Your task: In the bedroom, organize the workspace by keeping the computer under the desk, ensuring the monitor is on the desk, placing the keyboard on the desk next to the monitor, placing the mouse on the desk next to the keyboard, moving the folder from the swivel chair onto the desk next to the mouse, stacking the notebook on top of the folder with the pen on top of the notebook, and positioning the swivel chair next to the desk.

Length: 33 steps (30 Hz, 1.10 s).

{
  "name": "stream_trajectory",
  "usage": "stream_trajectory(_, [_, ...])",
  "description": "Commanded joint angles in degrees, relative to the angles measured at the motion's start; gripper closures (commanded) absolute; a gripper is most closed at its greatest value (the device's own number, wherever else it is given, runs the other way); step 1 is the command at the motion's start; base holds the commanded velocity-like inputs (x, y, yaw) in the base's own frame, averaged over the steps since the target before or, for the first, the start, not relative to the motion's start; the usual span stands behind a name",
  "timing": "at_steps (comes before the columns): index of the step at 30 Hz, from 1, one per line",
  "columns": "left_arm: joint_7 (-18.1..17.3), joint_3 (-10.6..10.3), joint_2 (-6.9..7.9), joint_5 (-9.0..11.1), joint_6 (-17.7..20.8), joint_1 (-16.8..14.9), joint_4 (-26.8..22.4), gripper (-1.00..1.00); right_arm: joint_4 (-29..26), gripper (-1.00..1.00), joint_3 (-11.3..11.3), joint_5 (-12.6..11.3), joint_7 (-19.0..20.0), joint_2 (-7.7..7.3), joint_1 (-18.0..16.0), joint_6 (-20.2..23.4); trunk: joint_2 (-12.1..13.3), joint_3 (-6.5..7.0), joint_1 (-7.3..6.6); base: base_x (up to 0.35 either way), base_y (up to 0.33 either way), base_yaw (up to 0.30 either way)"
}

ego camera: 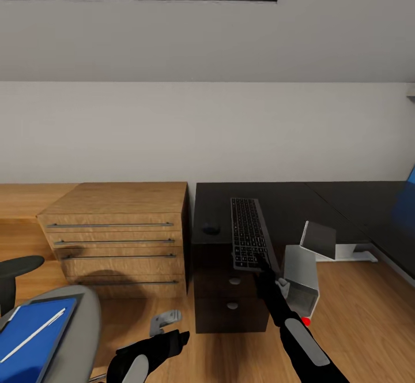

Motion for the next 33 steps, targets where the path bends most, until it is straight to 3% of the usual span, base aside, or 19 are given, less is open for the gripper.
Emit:
stream_trajectory(1, [0.6,0.0,0.00,0.6,0.1,0.0,-0.1,-1.00,0.0,-1.00,0.2,-0.6,0.2,-0.10,0.0,0.2,0.0,-0.06,-0.01,0.000,0.000,0.000])
stream_trajectory(11, [0.6,-0.1,0.00,0.6,0.2,0.0,-0.1,-1.00,-0.1,-1.00,0.2,-0.5,0.1,-0.14,0.0,0.2,0.0,-0.06,-0.01,0.000,0.000,0.000])
stream_trajectory(12, [0.6,-0.1,0.00,0.6,0.2,0.0,-0.1,-1.00,-0.1,1.00,0.2,-0.5,0.1,-0.14,0.0,0.2,0.0,-0.06,-0.01,0.000,0.000,0.000])
stream_trajectory(28, [0.6,-0.3,-0.08,0.5,0.1,0.0,-0.1,-1.00,-0.1,1.00,0.2,-0.5,0.2,-0.14,0.0,0.2,0.0,-0.06,-0.01,0.000,0.000,0.000])
stream_trajectory(33, [0.7,-0.7,-0.09,0.4,0.1,0.0,-0.1,-1.00,-0.5,1.00,0.2,-0.5,0.4,-0.21,0.0,0.2,2.0,0.84,-1.10,0.000,0.000,0.000])
